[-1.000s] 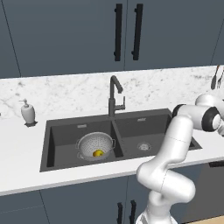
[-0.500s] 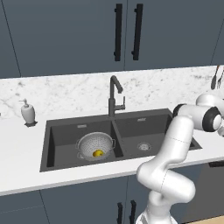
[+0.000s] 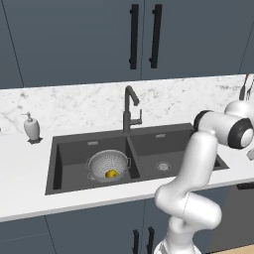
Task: Put the colander in the sink, put the kiwi, pear in the colander, and turn on the sink faucet and pour water over the colander.
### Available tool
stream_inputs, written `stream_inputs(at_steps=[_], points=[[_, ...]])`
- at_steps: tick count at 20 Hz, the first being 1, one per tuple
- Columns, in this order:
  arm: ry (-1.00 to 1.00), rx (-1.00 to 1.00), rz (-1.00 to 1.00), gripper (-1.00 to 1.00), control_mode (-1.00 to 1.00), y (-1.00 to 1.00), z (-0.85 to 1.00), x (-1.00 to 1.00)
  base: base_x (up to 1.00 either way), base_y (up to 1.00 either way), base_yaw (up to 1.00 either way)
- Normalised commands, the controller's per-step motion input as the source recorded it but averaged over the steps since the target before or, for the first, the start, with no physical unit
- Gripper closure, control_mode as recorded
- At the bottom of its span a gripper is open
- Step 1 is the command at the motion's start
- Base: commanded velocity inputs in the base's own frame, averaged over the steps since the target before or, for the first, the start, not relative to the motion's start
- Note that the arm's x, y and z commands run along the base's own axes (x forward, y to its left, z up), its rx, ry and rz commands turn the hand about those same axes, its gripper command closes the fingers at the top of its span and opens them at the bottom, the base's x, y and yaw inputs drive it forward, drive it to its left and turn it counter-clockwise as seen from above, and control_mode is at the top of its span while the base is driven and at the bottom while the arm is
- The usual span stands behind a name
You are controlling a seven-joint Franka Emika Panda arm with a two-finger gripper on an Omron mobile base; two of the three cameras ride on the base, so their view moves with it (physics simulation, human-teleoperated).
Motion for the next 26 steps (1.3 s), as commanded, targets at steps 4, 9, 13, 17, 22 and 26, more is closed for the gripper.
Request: stream_inputs(at_steps=[4, 9, 13, 17, 22, 26], points=[[-0.04, 0.03, 0.1, 1.0, -1.0, 1.0, 0.43, -0.3, 0.0, 0.0, 0.0], [-0.07, 0.04, 0.01, 1.0, -1.0, 1.0, 0.73, 0.0, 0.0, 0.0, 0.0], [-0.03, 0.06, 0.0, 1.0, -1.0, 1.0, 0.86, 0.0, 0.0, 0.0, 0.0], [0.0, 0.02, 0.0, 1.0, -1.0, 1.0, 0.68, 0.0, 0.0, 0.0, 0.0], [0.01, 0.0, 0.0, 1.0, -1.0, 1.0, 0.31, 0.0, 0.0, 0.0, 0.0], [0.02, 0.0, 0.0, 1.0, -1.0, 1.0, 0.17, 0.0, 0.0, 0.0, 0.0]])
